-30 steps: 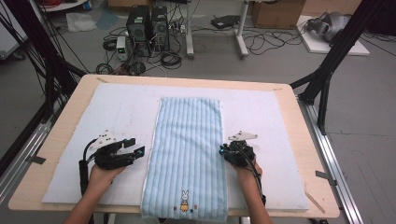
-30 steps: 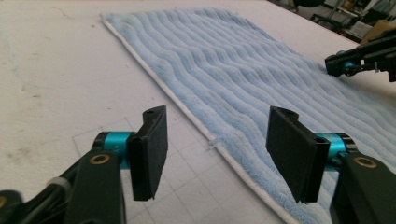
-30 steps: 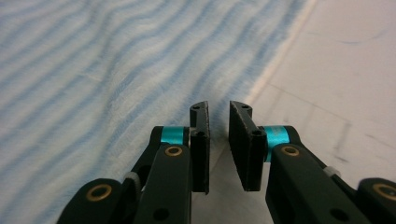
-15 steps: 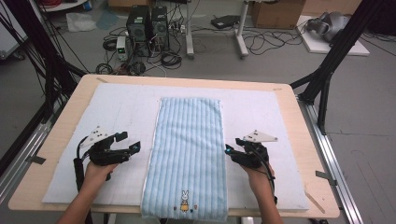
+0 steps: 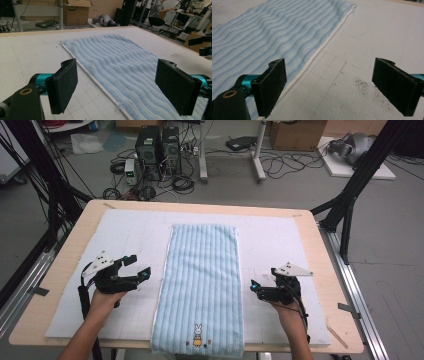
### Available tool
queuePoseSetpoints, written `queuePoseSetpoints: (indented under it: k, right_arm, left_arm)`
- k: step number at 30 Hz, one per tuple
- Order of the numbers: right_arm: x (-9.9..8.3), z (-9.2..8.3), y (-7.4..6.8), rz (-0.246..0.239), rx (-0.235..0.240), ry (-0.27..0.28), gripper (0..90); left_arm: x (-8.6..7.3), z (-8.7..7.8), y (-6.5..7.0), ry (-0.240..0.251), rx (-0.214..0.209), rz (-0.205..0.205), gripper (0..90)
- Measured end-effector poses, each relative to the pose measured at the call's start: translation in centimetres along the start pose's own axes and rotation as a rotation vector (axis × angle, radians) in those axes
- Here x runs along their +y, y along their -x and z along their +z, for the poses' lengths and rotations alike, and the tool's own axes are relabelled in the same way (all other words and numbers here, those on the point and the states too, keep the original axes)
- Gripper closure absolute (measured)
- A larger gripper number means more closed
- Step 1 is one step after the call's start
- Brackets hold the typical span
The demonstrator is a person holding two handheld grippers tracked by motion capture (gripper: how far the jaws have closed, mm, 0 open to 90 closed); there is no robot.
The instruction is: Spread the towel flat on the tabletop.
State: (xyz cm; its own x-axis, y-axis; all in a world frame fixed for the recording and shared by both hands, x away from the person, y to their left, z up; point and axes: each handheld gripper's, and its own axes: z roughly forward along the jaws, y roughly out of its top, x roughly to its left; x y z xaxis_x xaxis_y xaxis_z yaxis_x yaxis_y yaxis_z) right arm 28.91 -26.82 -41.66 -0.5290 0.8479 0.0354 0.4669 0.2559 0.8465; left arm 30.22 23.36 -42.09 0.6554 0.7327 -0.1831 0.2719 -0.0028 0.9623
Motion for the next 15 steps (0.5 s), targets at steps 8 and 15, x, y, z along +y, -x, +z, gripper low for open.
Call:
queuePoseSetpoints:
  k: [8, 15]
  right_arm:
    - [-0.8, -0.9, 0.3, 0.027, -0.006, 0.035, 10.9]
    - [-0.4, -0.3, 0.4, 0.037, -0.013, 0.047, 10.8]
  left_arm:
    - [-0.1, 0.7, 0.0, 0.009, 0.006, 0.016, 18.9]
    - [-0.3, 1.0, -0.5, -0.003, 0.000, 0.018, 19.2]
